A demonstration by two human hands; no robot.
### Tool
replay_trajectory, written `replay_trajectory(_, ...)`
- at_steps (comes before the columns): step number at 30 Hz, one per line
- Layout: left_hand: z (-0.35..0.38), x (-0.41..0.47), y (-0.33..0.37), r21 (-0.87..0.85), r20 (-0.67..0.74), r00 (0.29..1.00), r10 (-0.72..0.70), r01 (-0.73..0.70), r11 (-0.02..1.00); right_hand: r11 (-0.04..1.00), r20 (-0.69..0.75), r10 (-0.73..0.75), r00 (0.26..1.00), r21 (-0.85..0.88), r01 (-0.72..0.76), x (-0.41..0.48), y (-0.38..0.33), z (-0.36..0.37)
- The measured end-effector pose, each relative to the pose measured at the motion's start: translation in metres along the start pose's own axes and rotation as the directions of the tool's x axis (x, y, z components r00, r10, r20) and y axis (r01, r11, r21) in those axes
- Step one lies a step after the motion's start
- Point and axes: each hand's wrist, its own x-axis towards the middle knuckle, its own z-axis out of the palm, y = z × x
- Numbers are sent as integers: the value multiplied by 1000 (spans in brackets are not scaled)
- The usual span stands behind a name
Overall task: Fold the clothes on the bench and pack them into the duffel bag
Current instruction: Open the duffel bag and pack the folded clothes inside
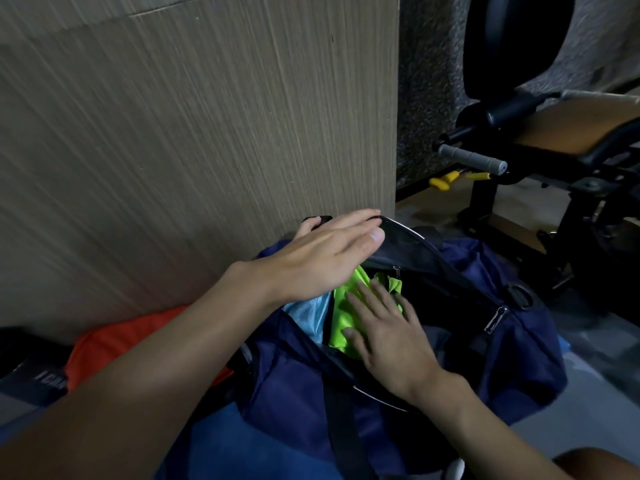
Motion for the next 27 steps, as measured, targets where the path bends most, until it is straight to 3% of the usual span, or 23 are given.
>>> replay_trajectory(3,-2,-1,3,7,11,1000,-1,1,1000,993,283,99,954,28,-112,0,5,7)
replay_trajectory(6,-2,-2,4,10,16,1000,-1,1,1000,987,383,126,915,47,-155,9,9,13)
replay_trajectory(11,-4,-3,-1,48,19,999,25,-26,998,992,389,107,915,14,-122,30,16,15)
replay_trajectory(16,-7,-11,-12,282,120,992,46,-79,956,989,345,151,926,-57,-140,32,17,21)
replay_trajectory(23,-7,-11,-11,327,144,984,106,-149,933,985,351,138,926,47,-165,36,19,24)
replay_trajectory(27,-12,-10,-13,342,149,983,109,-155,927,985,309,161,937,13,-174,37,18,21)
